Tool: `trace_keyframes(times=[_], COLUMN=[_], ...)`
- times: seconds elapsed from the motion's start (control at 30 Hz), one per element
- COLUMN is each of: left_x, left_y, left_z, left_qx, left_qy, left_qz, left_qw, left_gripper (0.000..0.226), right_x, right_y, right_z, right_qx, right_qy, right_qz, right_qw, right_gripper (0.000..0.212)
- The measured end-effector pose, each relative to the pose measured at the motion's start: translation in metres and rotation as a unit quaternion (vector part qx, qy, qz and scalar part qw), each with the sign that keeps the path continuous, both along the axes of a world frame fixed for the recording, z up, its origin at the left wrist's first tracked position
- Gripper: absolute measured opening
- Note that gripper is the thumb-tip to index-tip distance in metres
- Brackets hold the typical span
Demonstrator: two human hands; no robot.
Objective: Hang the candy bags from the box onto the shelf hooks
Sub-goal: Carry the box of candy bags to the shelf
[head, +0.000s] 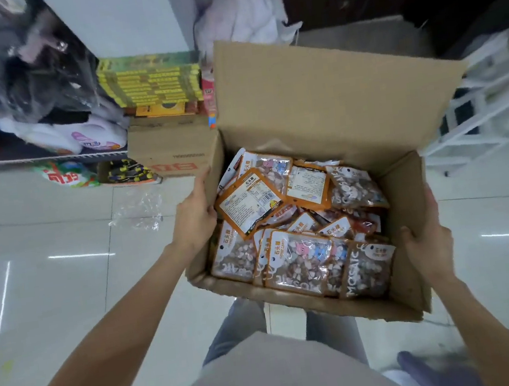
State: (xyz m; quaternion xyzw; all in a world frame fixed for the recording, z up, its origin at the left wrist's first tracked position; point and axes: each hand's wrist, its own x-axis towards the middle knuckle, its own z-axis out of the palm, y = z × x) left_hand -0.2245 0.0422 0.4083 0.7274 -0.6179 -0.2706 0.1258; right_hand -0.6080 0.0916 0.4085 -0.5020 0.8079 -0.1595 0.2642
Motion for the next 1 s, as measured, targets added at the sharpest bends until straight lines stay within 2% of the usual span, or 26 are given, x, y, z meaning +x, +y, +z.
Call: trace_keyframes(times=[0.2,0.47,0.63,0.77,0.9,1.0], left_x=[-0.113,-0.275,-0.355,-0.414,-0.462,-0.497], left_y=[-0.045,-0.105,-0.173,-0.226,-0.269,-0.298], left_z=[0.057,0.097,0.128,0.147,0.156,0.162], left_qx=[-0.043,-0.095,-0.139,-0.168,-0.176,-0.188], left_qy=[-0.025,-0.001,0.043,0.035,0.048,0.044], left_qz=[-0.076,-0.091,-0.097,-0.108,-0.098,-0.083], left_qw=[0.996,0.991,0.985,0.979,0.978,0.978], left_gripper=[0.080,0.080,0.079,0.076,0.076,0.076], right_x=[-0.106,-0.269,-0.355,-0.409,-0.463,-0.501], right_y=[0.003,-0.052,-0.108,-0.157,-0.209,-0.251], right_z=[0.038,0.090,0.119,0.132,0.145,0.151], right_qx=[-0.035,-0.094,-0.114,-0.147,-0.140,-0.156], right_qy=[0.004,0.039,0.061,0.059,0.089,0.087], right_qz=[-0.039,-0.022,-0.042,-0.047,-0.047,-0.026], right_qw=[0.999,0.995,0.991,0.986,0.985,0.984], right_gripper=[0.089,0.092,0.090,0.093,0.100,0.097])
